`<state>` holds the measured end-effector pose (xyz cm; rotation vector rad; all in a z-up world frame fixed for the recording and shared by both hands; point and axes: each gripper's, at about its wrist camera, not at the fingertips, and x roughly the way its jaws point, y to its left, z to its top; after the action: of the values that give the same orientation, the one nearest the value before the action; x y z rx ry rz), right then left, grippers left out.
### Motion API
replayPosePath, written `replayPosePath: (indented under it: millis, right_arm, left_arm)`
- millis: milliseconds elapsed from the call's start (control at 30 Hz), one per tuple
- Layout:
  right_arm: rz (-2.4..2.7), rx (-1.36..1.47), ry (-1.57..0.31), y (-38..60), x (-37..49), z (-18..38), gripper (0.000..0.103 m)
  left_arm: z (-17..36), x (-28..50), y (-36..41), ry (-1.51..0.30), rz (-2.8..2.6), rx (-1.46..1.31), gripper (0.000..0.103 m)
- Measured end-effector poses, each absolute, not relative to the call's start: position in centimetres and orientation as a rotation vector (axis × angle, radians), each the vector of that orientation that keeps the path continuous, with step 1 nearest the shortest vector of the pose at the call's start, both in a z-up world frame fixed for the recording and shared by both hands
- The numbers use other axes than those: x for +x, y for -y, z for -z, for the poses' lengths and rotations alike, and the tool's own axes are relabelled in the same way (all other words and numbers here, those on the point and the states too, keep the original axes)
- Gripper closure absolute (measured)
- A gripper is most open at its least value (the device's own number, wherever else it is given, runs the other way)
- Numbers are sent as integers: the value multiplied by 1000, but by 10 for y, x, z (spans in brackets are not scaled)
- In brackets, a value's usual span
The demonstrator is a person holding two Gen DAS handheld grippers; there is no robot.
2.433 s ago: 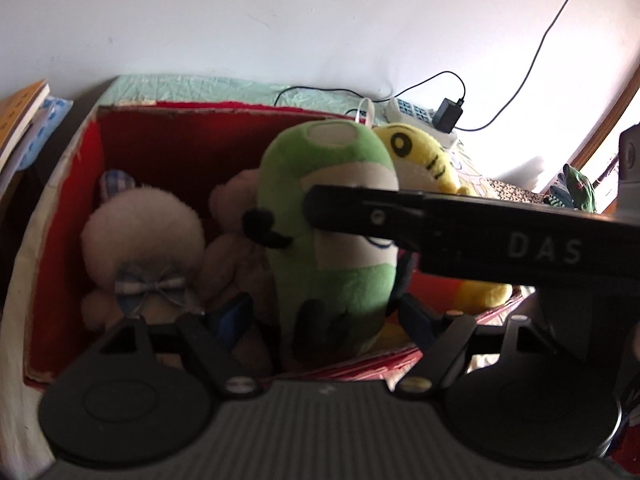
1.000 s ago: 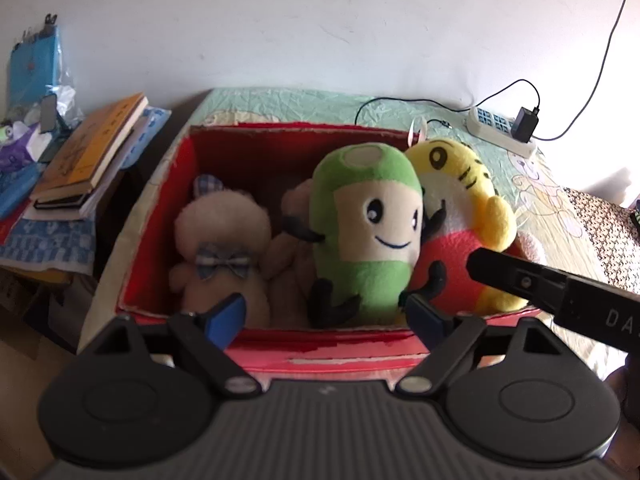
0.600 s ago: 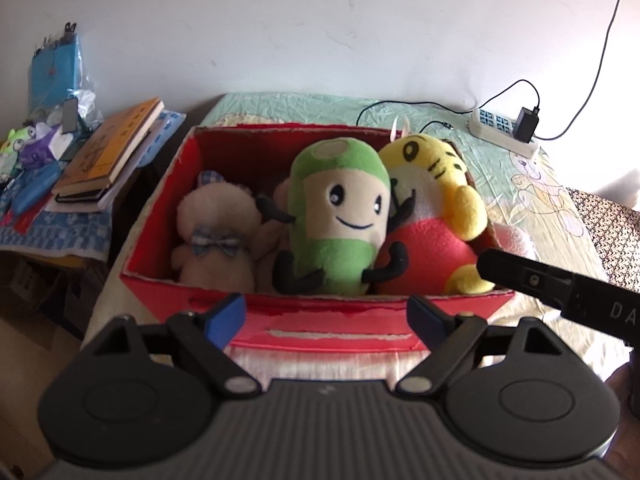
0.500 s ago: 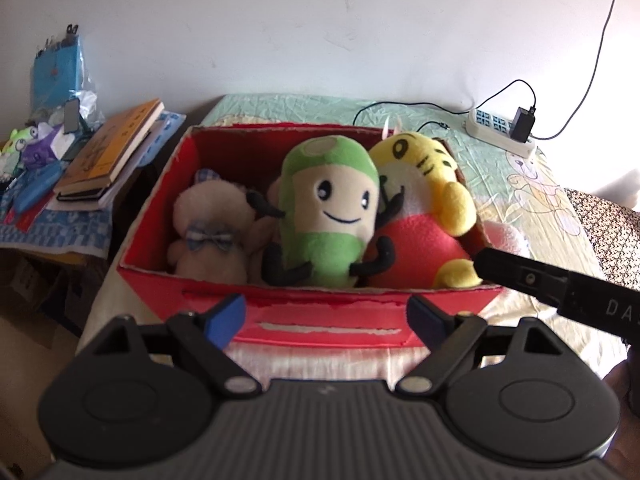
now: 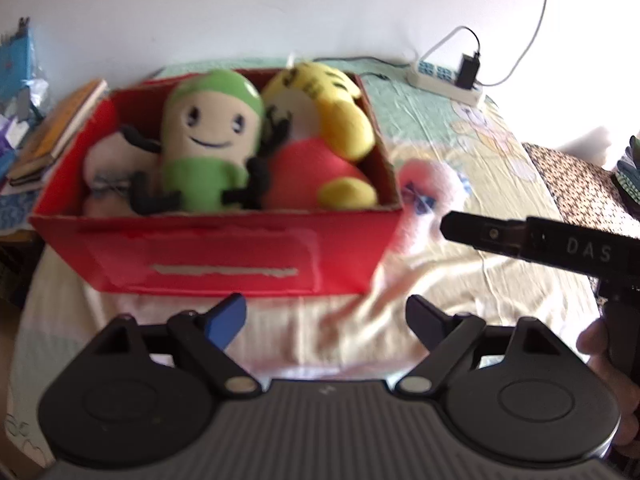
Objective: Organize objects
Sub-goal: 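Move the right gripper to the white bunny with blue-checked ears, then close the right gripper on the white bunny and lift it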
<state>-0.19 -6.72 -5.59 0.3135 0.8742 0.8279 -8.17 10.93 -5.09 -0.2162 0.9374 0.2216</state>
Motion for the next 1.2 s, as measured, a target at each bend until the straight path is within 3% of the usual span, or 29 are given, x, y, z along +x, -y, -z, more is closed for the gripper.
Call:
replayPosePath:
  millis: [400,867,1100,1200]
  right_arm:
    - [-635,435,-1028,84,47,109,55]
    - [-608,625,-1077,54,79,150,52]
    - [-638,660,-1083,48,81,148,56]
    - [-646,625,-1084,45,81,147,64]
  left_arm:
    - [89,-67,-98,-1017,-115,-271,16]
    - [93,-76,-103,-1031,-111,-252,15]
    - [92,-75,-97,-1028,-93,-239,15]
    - [93,-75,-94,-1027,-88,-232,15]
